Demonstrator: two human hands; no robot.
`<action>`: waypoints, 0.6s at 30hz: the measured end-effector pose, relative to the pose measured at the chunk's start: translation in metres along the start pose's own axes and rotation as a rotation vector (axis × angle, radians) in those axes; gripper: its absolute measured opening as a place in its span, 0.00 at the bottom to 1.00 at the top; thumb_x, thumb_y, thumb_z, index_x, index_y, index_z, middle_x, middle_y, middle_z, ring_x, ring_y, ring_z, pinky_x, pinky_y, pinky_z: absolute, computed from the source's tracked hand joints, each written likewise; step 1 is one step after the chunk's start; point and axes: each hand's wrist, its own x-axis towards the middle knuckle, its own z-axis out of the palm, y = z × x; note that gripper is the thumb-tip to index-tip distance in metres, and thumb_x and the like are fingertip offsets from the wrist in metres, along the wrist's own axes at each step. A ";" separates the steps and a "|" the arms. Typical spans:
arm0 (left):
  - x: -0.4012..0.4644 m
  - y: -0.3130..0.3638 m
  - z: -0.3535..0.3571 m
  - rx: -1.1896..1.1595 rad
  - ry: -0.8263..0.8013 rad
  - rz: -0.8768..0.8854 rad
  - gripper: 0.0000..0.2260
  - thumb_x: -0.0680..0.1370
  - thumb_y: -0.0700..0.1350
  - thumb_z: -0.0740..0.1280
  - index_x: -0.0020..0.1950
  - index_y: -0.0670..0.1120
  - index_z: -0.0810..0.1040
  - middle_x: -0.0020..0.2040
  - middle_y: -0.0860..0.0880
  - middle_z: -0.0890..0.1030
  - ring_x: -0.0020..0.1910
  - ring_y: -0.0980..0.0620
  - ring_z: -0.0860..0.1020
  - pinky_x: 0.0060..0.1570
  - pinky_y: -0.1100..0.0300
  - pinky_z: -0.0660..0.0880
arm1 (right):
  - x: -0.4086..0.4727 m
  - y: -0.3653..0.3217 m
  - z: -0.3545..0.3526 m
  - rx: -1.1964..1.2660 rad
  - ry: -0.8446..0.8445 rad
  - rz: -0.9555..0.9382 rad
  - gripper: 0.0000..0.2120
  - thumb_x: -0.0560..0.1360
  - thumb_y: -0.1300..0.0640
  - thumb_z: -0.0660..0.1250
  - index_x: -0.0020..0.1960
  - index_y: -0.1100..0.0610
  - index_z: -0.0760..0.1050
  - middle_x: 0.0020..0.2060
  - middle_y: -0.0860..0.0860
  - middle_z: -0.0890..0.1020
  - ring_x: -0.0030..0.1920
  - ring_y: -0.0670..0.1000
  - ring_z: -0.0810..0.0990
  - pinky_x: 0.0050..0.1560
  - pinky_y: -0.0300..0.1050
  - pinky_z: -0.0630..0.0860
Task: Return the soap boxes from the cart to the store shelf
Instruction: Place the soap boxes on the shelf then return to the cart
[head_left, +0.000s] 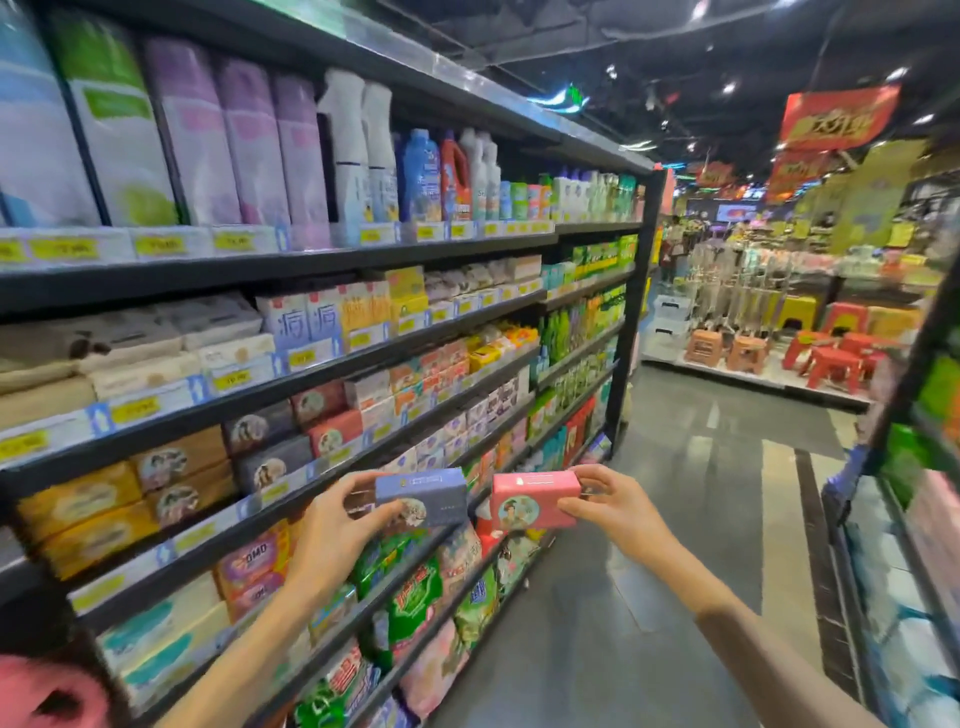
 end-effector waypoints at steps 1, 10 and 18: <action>0.014 -0.007 -0.002 -0.002 0.016 -0.009 0.14 0.72 0.46 0.79 0.55 0.57 0.81 0.49 0.60 0.86 0.49 0.59 0.84 0.50 0.59 0.81 | 0.020 -0.003 0.006 -0.009 -0.017 -0.015 0.17 0.70 0.63 0.78 0.56 0.53 0.79 0.51 0.52 0.85 0.46 0.51 0.86 0.46 0.46 0.83; 0.075 -0.061 -0.061 0.118 0.287 -0.122 0.15 0.73 0.51 0.78 0.57 0.57 0.81 0.52 0.59 0.85 0.52 0.60 0.83 0.52 0.55 0.81 | 0.173 -0.008 0.108 0.006 -0.262 -0.151 0.19 0.72 0.57 0.77 0.61 0.54 0.79 0.53 0.49 0.85 0.50 0.46 0.85 0.47 0.40 0.81; 0.090 -0.077 -0.101 0.276 0.571 -0.267 0.22 0.71 0.57 0.78 0.62 0.52 0.80 0.51 0.57 0.85 0.50 0.61 0.83 0.51 0.59 0.80 | 0.263 -0.018 0.206 0.059 -0.493 -0.225 0.16 0.72 0.63 0.76 0.59 0.59 0.78 0.52 0.50 0.83 0.43 0.32 0.81 0.41 0.28 0.75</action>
